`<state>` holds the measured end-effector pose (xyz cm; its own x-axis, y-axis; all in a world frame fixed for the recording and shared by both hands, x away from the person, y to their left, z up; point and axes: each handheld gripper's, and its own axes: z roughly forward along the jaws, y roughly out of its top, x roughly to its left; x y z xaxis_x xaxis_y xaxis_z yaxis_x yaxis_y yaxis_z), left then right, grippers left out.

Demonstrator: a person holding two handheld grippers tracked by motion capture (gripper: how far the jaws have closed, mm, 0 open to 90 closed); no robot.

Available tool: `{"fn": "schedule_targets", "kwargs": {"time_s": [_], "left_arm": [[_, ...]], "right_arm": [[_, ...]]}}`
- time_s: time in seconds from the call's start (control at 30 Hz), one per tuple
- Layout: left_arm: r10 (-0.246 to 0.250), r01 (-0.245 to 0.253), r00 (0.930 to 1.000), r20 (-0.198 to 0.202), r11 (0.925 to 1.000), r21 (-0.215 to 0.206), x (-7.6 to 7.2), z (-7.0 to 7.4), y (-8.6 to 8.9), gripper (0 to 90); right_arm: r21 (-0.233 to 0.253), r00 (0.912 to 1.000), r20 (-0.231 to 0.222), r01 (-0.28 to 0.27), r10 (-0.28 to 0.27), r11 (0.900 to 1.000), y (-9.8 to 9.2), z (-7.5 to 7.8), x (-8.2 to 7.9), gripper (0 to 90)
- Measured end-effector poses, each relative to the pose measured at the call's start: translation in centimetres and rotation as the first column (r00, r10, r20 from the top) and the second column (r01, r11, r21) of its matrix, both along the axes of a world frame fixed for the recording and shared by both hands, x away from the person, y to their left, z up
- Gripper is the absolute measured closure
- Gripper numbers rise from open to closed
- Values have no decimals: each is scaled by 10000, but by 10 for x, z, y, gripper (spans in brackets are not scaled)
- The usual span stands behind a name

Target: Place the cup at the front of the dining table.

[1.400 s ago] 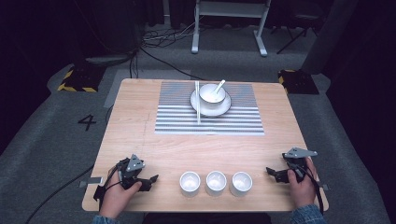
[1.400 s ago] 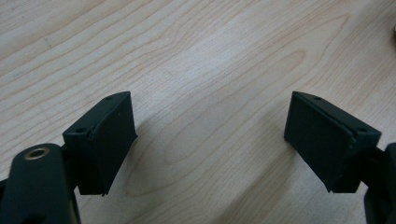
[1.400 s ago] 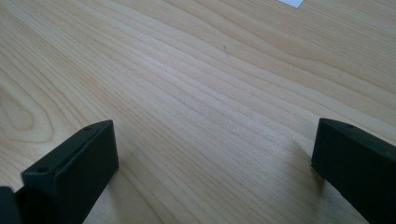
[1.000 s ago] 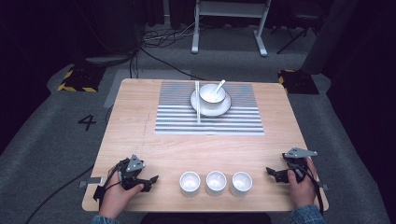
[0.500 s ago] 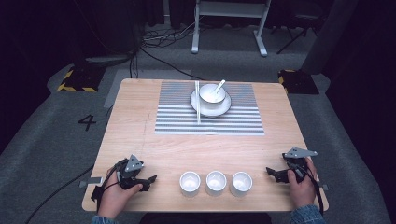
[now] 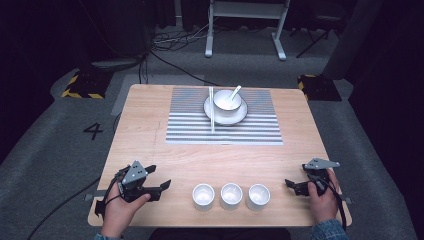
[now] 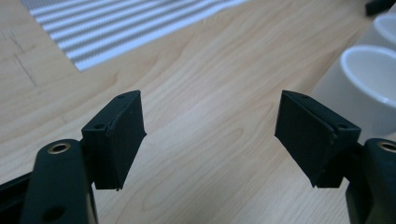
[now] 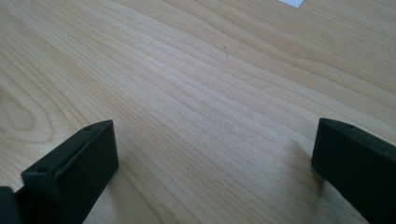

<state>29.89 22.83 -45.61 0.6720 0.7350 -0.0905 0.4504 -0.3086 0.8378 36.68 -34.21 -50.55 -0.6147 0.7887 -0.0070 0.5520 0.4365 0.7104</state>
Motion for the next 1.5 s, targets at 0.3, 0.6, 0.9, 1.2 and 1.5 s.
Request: {"fn": "schedule_targets", "kwargs": {"time_s": [0.3,0.6,0.9,1.2,1.5], "left_arm": [[-287,302,9990,351,9986,-425,-5,13,-1,245],[-493,503,9981,379,9984,-266,-5,16,-7,243],[-1022,1031,9934,519,9945,-159,-3,25,-26,242],[-1634,1637,9847,605,9865,15,2,31,-49,240],[-2189,2192,9728,754,9757,49,4,37,-68,239]], "right_arm": [[-1,10000,0,-2,2,10000,0,0,0,6],[0,10000,0,-3,3,10000,0,0,0,6],[1,10000,-5,2,-2,10000,0,0,0,5],[1,10000,-4,-2,2,10000,0,0,0,5],[2,10000,-6,0,0,10000,0,0,0,5]]}}
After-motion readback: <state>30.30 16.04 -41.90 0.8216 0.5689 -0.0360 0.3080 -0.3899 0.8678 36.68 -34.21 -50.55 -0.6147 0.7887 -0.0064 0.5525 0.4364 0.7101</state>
